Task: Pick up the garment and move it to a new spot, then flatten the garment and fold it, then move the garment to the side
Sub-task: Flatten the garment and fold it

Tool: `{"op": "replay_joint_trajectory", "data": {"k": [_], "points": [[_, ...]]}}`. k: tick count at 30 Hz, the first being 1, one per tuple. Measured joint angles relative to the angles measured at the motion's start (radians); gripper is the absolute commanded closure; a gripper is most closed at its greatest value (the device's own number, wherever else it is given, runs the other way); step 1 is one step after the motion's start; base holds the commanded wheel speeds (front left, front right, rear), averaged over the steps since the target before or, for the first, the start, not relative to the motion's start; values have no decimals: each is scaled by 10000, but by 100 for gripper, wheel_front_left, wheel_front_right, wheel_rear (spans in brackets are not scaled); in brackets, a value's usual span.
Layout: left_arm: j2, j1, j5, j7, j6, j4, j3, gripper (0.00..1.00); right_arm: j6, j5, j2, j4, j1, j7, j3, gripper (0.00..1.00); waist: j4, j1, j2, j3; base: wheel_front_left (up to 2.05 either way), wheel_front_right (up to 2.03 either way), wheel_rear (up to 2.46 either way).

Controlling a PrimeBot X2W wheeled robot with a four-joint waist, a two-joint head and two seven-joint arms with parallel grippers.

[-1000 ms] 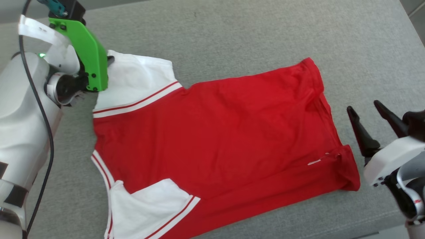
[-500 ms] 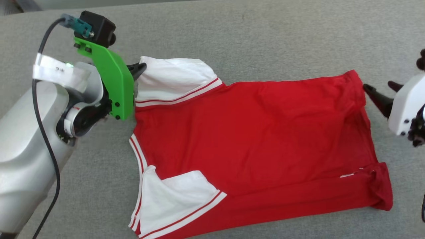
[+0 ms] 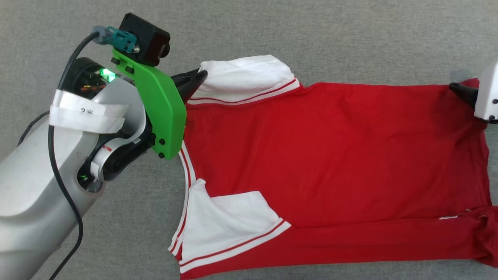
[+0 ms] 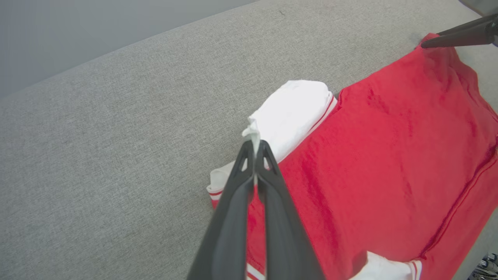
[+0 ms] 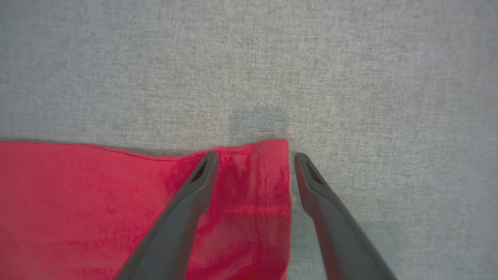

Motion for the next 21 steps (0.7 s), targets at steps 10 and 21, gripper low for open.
{"op": "replay_joint_trajectory", "data": {"k": [10, 21], "points": [[-44, -3, 73, -113, 0, -92, -84, 100, -4, -128, -318, 604, -201, -267, 836, 16, 330, 0, 0, 371, 0, 0, 0], [-13, 281, 98, -792, 176, 591, 169, 100, -2, 464, -261, 943, -136, -1214, 984, 100, 241, 0, 0, -34, 0, 0, 0]]}}
